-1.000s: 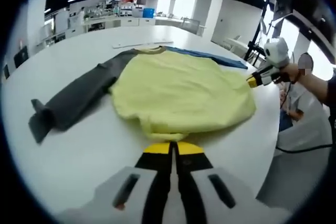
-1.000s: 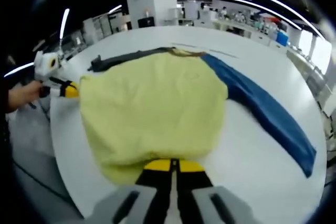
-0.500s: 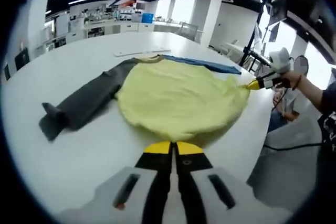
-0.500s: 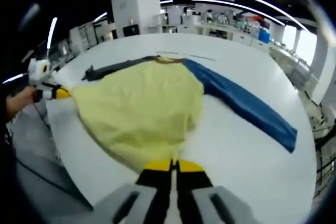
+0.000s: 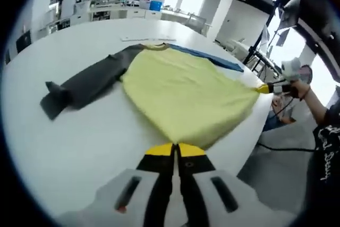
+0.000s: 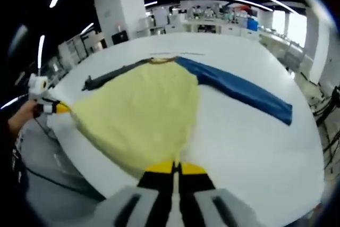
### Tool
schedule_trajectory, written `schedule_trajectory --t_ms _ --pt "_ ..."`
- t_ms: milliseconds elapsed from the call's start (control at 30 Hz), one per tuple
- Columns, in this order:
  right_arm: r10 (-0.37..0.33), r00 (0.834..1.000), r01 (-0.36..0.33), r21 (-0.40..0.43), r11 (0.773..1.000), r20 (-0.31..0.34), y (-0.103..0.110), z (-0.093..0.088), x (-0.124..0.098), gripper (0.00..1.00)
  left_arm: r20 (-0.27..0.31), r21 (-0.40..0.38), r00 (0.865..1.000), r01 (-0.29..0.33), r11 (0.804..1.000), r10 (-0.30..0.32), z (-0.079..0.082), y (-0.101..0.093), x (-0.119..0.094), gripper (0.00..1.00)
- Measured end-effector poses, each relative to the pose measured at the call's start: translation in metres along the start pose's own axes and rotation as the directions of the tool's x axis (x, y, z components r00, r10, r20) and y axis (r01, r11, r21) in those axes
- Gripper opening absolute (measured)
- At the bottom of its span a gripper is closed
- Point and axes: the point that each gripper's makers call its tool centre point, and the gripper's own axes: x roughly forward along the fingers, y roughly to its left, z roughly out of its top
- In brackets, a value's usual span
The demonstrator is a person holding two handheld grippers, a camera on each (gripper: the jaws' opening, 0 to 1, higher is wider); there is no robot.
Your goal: Fold the garment on the visible template until the final outline fits inside the template.
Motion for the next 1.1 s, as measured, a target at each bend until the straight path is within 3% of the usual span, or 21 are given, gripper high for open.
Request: schedule_trajectory --t_ms 167,467,600,767,833,967,1100 --pt "-0.014 0.999 0.014 -0.013 1.000 -0.029 0.002 -0.016 0.005 0.00 -0.030 0.013 0.999 -0.013 1.000 0.014 -0.008 0.001 0.008 0.00" --pt "-0.051 0.996 0.052 0.020 0.998 -0.073 -0.003 -0.038 0.019 0.00 -0.038 -0.043 0.999 -0.032 0.999 0.030 -0.021 0.008 0.014 0.00" --pt "-0.055 0.995 0.057 0.012 0.998 -0.087 -0.004 -0.043 0.020 0.00 -0.047 -0.027 0.998 -0.047 0.998 0.046 -0.026 0.011 0.012 0.08" --pt "-0.061 0.994 0.062 0.008 0.998 -0.087 -0.010 -0.043 0.017 0.00 -0.013 -0.024 1.000 -0.004 1.000 0.004 -0.025 0.005 0.004 0.19" --pt "-0.057 0.995 0.058 0.009 0.998 -0.078 -0.009 -0.043 0.014 0.01 -0.016 0.018 1.000 0.015 1.000 -0.015 -0.028 0.003 0.002 0.22" --pt "-0.029 0.998 0.030 0.018 0.999 -0.056 -0.003 -0.041 0.015 0.03 -0.042 0.052 0.998 0.040 0.998 -0.038 -0.039 -0.003 0.005 0.21" --pt "-0.018 0.999 0.020 0.029 0.999 -0.045 -0.007 -0.041 0.022 0.03 -0.039 0.079 0.998 0.052 0.996 -0.049 -0.040 -0.008 0.012 0.22"
